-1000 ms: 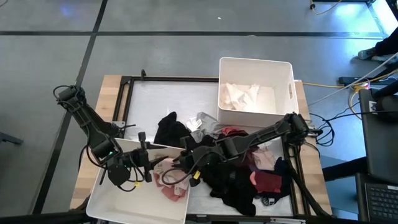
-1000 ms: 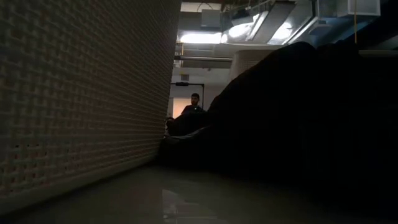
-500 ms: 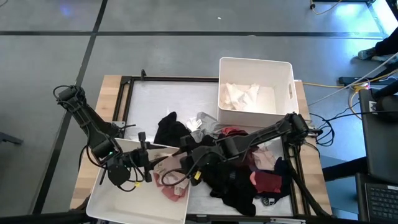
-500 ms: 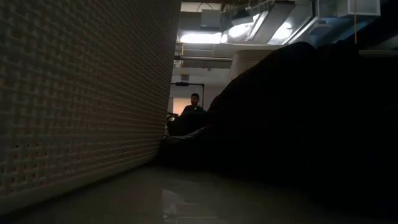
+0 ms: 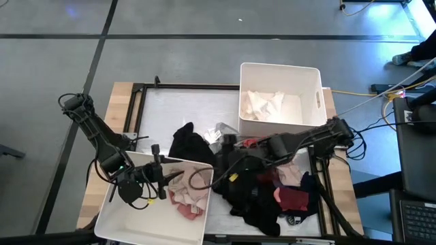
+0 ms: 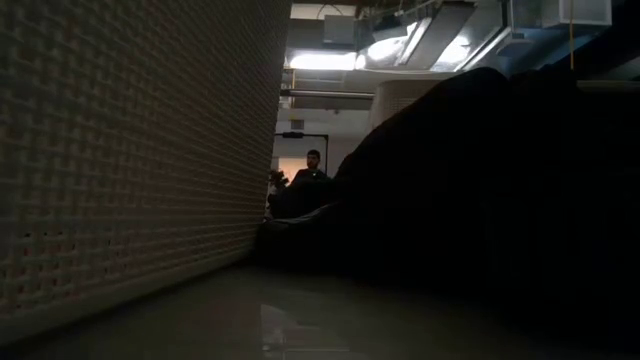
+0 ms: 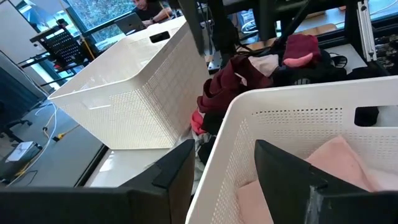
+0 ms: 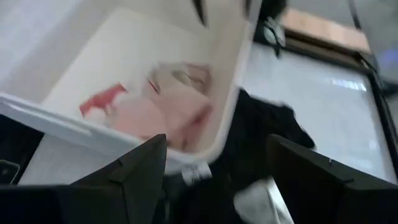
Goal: Sort clothes
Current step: Put the pink boxer into the bottom white bin
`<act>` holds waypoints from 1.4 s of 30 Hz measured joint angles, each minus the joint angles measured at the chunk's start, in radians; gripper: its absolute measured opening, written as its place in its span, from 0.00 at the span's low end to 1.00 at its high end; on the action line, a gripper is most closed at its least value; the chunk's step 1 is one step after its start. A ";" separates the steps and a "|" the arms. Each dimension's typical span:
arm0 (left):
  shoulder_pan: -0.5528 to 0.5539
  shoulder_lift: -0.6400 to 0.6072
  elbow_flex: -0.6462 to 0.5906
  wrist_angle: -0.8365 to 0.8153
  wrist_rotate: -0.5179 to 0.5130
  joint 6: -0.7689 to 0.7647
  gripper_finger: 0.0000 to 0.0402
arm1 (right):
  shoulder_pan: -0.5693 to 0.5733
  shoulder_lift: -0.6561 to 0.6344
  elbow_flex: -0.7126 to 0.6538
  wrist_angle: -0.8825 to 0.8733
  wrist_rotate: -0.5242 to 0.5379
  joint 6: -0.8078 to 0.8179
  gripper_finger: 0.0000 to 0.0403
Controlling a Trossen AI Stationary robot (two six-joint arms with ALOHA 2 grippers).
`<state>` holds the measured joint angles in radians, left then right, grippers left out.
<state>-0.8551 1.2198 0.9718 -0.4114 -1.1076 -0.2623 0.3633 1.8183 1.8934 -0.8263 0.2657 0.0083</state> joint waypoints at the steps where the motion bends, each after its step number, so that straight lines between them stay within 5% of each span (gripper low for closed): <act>1: 0.000 0.000 0.000 0.000 0.000 0.000 0.39 | 0.005 -0.015 0.000 -0.040 0.024 0.021 0.69; 12: 0.000 0.000 0.000 0.000 0.000 -0.001 0.39 | 0.186 -0.088 -0.005 -0.392 0.315 0.315 0.69; 20: 0.000 0.000 0.000 0.000 0.000 0.003 0.39 | 0.280 -0.092 -0.070 -0.741 0.370 0.785 0.69; 32: 0.000 0.000 0.000 0.000 0.000 0.003 0.39 | 0.323 -0.268 -0.452 -0.702 0.111 1.122 0.69; 42: 0.000 0.000 0.000 0.000 0.000 0.004 0.39 | 0.324 -0.501 -0.858 -0.398 -0.023 1.231 0.69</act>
<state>-0.8551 1.2198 0.9718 -0.4114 -1.1076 -0.2585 0.6868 1.3173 1.0354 -1.2240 0.2425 1.2391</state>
